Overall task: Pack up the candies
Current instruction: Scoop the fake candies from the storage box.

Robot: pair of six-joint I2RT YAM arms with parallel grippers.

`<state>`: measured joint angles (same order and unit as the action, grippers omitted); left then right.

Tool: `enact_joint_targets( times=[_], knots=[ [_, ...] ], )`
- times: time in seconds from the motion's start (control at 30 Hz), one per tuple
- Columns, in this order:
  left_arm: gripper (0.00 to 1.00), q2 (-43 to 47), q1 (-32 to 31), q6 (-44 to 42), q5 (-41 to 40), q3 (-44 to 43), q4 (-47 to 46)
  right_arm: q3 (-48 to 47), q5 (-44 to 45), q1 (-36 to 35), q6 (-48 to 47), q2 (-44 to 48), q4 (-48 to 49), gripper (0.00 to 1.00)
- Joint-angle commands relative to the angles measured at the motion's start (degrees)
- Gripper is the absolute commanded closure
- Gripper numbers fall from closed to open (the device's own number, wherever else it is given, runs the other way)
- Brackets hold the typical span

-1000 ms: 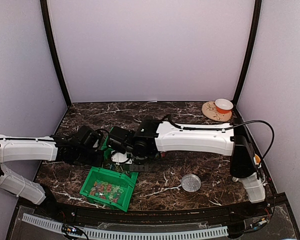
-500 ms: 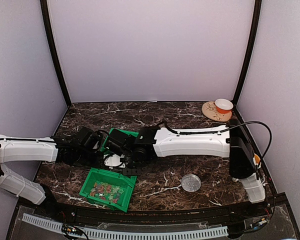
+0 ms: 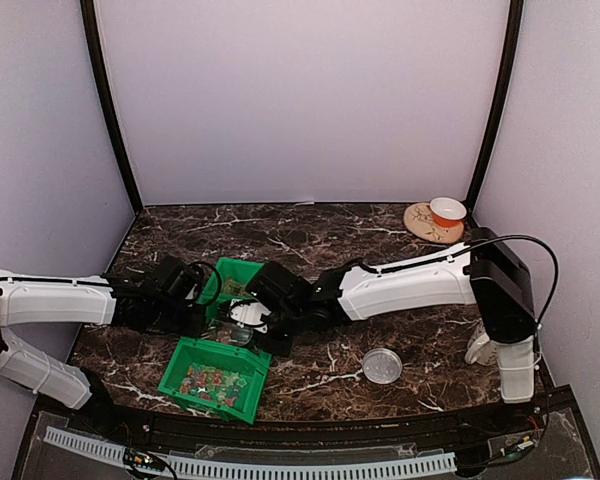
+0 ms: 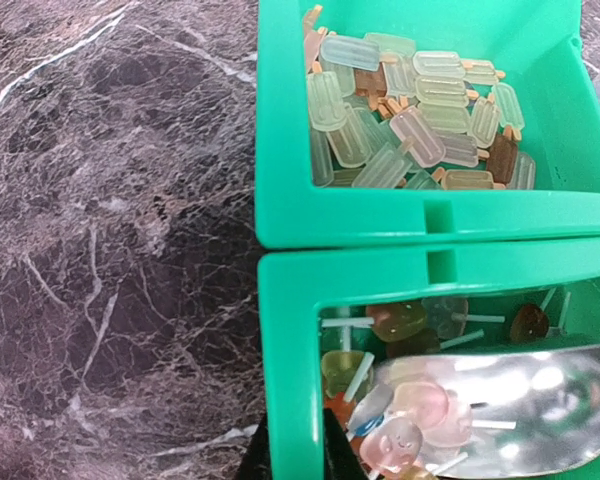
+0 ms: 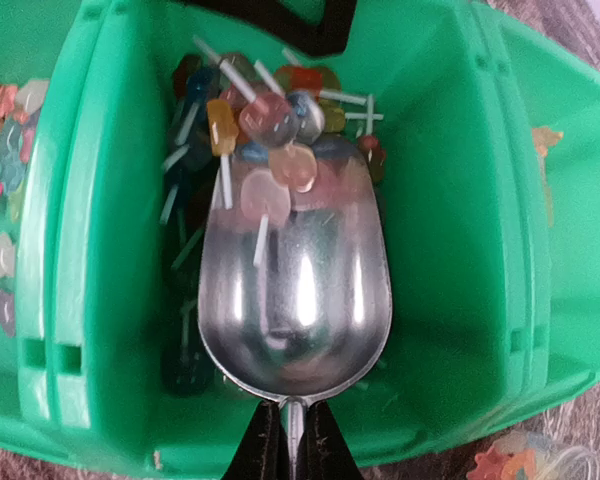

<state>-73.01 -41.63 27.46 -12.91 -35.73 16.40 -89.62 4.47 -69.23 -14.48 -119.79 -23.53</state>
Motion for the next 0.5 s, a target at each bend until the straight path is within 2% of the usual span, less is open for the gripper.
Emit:
enact_joint_targets(
  times=[0.0,0.17,0.47],
  knots=[
    [1.0,1.93,-1.35,-0.89,2.59,-1.28,-5.69,9.64,-3.35,1.86,3.77,1.36,14.96,1.0],
    [1.0,1.67,-1.35,-0.62,2.82,-1.36,-5.65,13.18,-3.52,2.43,5.59,1.96,22.21,1.0],
    [1.0,1.7,-1.35,-0.16,1.04,-0.72,-4.48,18.7,-1.83,2.67,5.95,6.69,28.17,1.0]
  ],
)
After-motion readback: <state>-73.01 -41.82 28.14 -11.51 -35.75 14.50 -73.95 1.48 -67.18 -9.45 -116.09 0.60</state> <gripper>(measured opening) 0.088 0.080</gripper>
